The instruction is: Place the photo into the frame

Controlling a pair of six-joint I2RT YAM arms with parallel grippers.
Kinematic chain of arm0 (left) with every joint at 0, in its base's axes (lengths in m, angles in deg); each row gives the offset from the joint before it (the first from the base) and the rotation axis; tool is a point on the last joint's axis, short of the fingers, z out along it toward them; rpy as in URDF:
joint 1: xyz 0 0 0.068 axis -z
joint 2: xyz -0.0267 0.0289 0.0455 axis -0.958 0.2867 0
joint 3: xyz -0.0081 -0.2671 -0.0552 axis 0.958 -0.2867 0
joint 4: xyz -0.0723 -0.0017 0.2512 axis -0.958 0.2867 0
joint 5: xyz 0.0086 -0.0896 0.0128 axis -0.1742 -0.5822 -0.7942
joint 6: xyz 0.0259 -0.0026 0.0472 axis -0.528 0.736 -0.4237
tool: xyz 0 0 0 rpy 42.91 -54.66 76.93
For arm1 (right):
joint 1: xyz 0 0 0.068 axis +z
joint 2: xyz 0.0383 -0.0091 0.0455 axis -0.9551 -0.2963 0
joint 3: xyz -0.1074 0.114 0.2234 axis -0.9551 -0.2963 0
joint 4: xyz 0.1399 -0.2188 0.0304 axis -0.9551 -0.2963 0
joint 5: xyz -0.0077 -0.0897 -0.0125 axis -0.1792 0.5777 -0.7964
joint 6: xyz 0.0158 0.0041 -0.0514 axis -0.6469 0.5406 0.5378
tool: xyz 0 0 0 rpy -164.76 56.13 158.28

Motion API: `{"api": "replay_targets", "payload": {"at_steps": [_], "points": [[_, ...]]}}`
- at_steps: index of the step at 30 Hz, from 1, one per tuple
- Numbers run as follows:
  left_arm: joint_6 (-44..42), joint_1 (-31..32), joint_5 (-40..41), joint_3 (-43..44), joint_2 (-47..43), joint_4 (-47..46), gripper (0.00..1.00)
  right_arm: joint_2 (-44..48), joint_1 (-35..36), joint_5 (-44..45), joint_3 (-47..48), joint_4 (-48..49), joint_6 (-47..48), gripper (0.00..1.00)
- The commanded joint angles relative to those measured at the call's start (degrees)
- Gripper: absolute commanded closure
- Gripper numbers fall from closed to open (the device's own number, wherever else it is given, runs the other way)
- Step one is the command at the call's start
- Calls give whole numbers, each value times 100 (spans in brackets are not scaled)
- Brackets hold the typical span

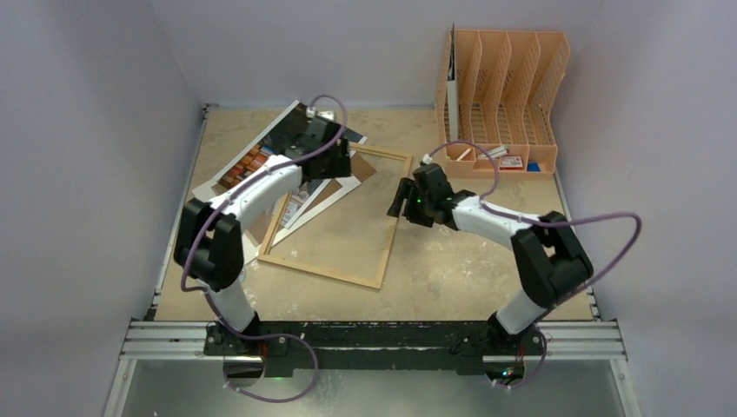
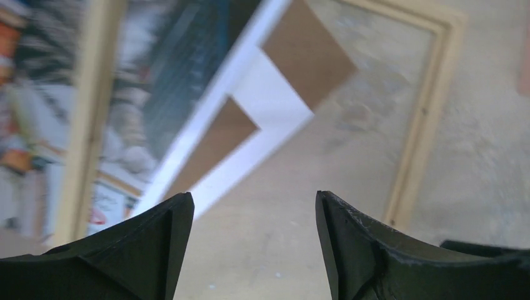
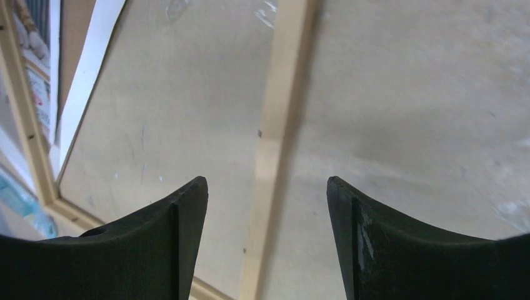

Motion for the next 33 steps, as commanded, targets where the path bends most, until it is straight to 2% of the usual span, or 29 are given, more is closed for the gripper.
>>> {"api": "replay_targets", "payload": {"at_steps": [1, 6, 12, 18, 24, 33], "points": [[-339, -590, 477, -300, -552, 163, 25, -816, 519, 1147, 967, -665, 153, 28], [-331, -1143, 480, -353, -736, 291, 25, -1682, 946, 1864, 1828, -1285, 203, 28], [-355, -1543, 356, -473, -866, 279, 25, -2054, 1154, 2427, 2102, -1829, 85, 32], [-345, -1749, 201, -531, -790, 147, 25, -1713, 1157, 2603, 1675, -2024, 100, 41], [-346, -1891, 79, -528, -639, 75, 25, -1178, 1076, 2514, 1042, -1946, 535, 48], [-272, -1966, -188, -563, -468, -66, 26, -402, 216, 1771, 175, -1800, 1242, 60]]}}
